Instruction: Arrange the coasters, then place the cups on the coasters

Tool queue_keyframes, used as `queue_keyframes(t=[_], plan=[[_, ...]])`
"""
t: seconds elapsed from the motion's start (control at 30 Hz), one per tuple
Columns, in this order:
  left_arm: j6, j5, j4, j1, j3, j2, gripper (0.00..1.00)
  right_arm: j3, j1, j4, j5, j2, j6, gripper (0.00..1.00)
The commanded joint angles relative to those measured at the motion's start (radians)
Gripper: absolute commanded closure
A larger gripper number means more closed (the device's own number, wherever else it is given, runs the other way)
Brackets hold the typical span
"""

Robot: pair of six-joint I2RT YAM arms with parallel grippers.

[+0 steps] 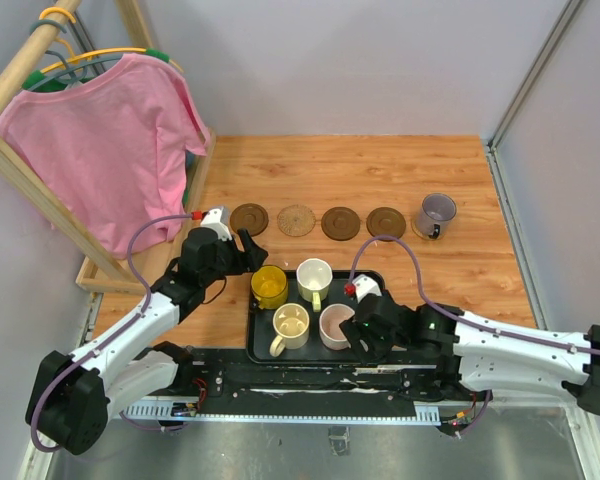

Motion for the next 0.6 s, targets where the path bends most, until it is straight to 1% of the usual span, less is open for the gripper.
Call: queue_keyframes(t=[0.0,0.2,0.43,0.57], plan=[[-0.006,-0.007,0.025,-0.006,0.003,-0.015,0.24,0.031,0.029,0.057,0.055,0.073,0.010,0.11],[-0.011,-0.004,0.027,-0.007,-0.016,-0.017,0.24,0.037,0.050,0.105,0.040,0.136,0.007,0.19],[-0.020,-0.004,0.024,-0.006,-0.031,-0.037,0.24,0.013,0.060,0.150,0.023,0.141,0.017,0.31],[-0.022,-0.004,0.021,-0.006,-0.033,-0.041,0.24,0.006,0.062,0.161,0.017,0.142,0.017,0.41]])
